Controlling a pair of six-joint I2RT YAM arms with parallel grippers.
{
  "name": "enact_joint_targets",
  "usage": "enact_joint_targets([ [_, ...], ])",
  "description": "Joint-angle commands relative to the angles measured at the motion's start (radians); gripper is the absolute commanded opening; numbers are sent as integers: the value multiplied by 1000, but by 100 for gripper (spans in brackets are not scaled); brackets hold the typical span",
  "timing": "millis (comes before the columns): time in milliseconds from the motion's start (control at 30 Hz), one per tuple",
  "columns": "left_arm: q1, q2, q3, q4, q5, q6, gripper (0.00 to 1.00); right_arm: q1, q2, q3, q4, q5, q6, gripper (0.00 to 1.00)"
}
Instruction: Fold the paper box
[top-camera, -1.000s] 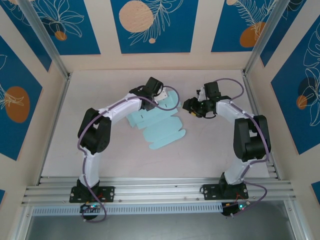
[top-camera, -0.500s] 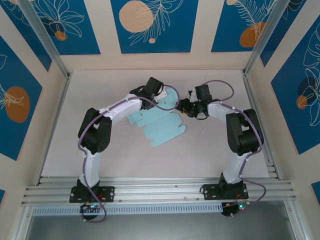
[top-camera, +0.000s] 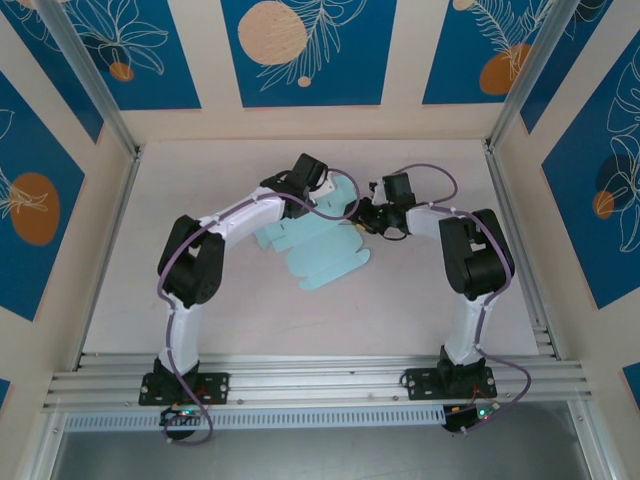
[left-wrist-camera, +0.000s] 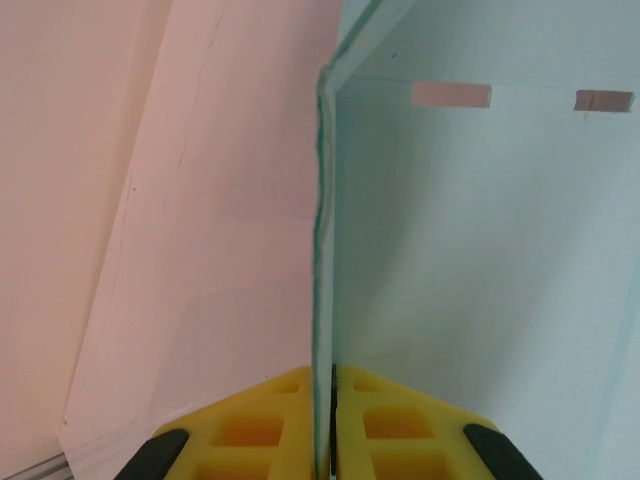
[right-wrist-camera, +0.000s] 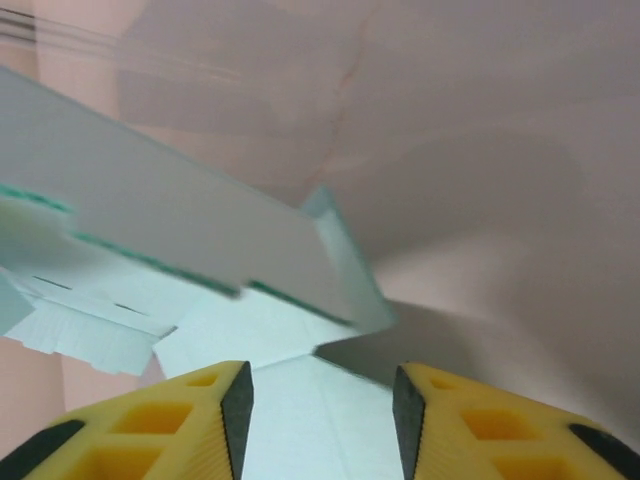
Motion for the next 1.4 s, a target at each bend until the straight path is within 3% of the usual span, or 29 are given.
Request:
enact_joint_targets([
  [0, -10, 23, 28, 7, -15, -12, 10, 12, 11, 48, 57, -40, 16, 39],
  [100, -10, 26, 30, 9, -17, -20, 10, 18, 19, 61, 71, -60, 31, 31],
  [233, -12, 32, 31, 12, -16, -32, 10, 26, 17, 70, 72, -62, 38, 31],
  [367, -12, 35, 29, 10, -23, -31, 10, 22, 8, 64, 5, 11, 33, 31],
  [833, -12, 42, 31, 20, -15, -18, 10, 0, 24, 52, -70, 110, 22, 52],
  [1033, -11, 41, 34, 17, -16, -17, 10, 13, 81, 108, -83, 78, 18, 53],
  [1133, -11, 43, 34, 16, -15, -20, 10, 24, 84, 105, -46, 51, 22, 49],
  [1267, -12, 47, 35, 15, -17, -28, 10, 38, 69, 113, -26, 32, 21, 31],
  [1367, -12, 50, 34, 15, -17, -34, 10, 54, 53, 115, -20, 23, 21, 30],
])
